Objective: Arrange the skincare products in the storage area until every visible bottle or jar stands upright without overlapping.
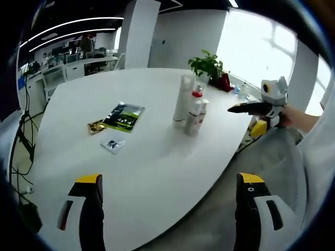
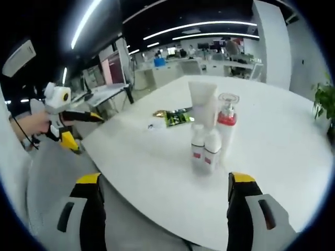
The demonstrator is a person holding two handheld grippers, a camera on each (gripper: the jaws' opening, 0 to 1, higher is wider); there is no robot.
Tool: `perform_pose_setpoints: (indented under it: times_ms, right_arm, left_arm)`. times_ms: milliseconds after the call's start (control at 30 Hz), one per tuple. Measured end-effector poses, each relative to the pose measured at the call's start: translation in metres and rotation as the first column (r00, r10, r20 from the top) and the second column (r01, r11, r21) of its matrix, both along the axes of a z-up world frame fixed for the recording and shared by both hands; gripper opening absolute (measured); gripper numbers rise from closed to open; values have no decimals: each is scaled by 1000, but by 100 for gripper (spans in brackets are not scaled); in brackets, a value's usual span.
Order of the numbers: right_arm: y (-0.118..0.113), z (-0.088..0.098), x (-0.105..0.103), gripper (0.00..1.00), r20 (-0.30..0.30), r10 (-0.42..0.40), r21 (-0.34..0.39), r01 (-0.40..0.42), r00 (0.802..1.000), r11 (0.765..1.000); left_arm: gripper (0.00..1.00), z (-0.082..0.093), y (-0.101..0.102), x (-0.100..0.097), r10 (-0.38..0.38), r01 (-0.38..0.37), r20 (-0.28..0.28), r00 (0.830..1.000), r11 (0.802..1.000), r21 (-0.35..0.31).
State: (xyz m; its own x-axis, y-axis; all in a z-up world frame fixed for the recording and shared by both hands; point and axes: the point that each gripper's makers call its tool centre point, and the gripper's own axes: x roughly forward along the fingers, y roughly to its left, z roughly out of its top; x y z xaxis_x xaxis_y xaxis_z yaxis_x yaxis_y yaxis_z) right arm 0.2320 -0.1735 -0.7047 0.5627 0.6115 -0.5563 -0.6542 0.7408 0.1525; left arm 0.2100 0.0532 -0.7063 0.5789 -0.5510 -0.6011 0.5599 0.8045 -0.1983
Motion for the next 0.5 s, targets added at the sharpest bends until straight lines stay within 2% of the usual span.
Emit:
perform_pose_setpoints:
  times_ms: [500]
  right_arm:
    - [-4, -6, 1, 97, -12, -19, -18, 19, 1000, 1000]
  left_arm:
    - [99, -4, -1, 31, -50, 50, -7, 999, 997, 50]
